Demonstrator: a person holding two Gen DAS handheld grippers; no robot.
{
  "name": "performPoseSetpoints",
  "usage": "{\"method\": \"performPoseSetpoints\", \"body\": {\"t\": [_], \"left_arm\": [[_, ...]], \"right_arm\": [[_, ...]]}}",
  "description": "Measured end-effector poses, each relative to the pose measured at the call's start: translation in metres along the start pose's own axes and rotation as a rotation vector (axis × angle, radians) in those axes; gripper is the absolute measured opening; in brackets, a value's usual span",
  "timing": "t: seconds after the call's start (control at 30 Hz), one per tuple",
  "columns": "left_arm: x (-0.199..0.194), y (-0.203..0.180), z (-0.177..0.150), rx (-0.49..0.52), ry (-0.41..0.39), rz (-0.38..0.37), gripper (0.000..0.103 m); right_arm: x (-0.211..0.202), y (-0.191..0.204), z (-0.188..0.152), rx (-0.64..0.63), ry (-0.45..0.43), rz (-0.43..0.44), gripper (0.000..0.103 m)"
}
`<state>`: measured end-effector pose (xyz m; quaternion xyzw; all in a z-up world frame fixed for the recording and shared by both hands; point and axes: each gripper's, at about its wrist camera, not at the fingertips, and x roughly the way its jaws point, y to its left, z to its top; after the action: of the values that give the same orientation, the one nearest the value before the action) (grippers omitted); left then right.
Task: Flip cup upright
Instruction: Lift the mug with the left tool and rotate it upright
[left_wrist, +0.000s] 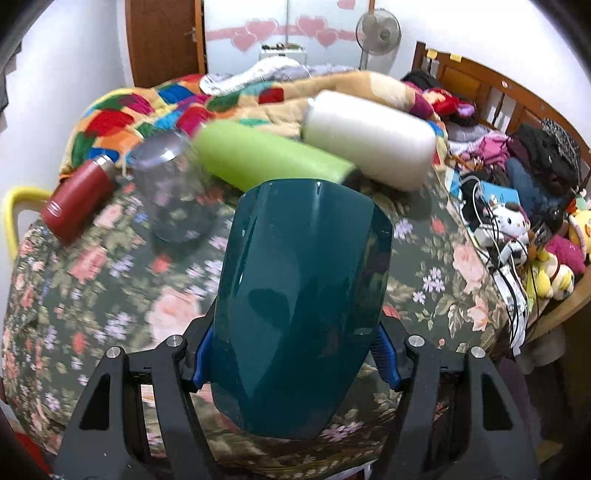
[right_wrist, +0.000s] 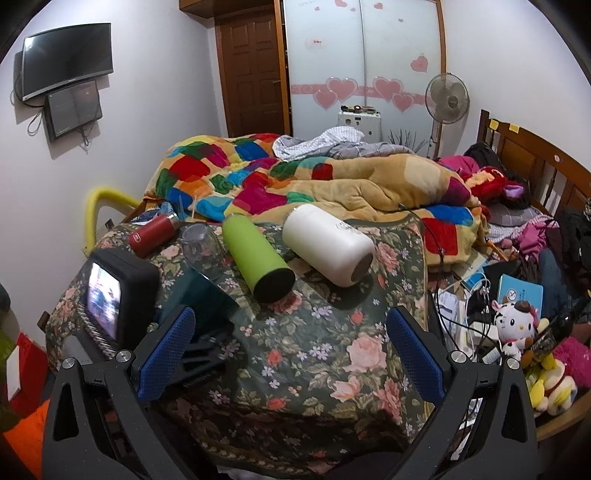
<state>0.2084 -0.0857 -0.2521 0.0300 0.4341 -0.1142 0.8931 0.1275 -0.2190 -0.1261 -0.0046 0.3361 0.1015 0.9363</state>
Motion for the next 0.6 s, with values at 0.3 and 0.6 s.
{"method": "performPoseSetpoints", "body": {"t": [0.3,0.6], "left_arm": [[0.025,-0.007,-0.006,0.020,0.043,0.032,0.068],[0.024,-0.011,-0.008,0.054,0.033,0.059,0.069]], "right_arm": [[0.010,-0.002,-0.006,-0.004,0.038,0.005,0.103],[0.021,0.002,-0.009,-0.011,0.072,0.011,0.103]]}}
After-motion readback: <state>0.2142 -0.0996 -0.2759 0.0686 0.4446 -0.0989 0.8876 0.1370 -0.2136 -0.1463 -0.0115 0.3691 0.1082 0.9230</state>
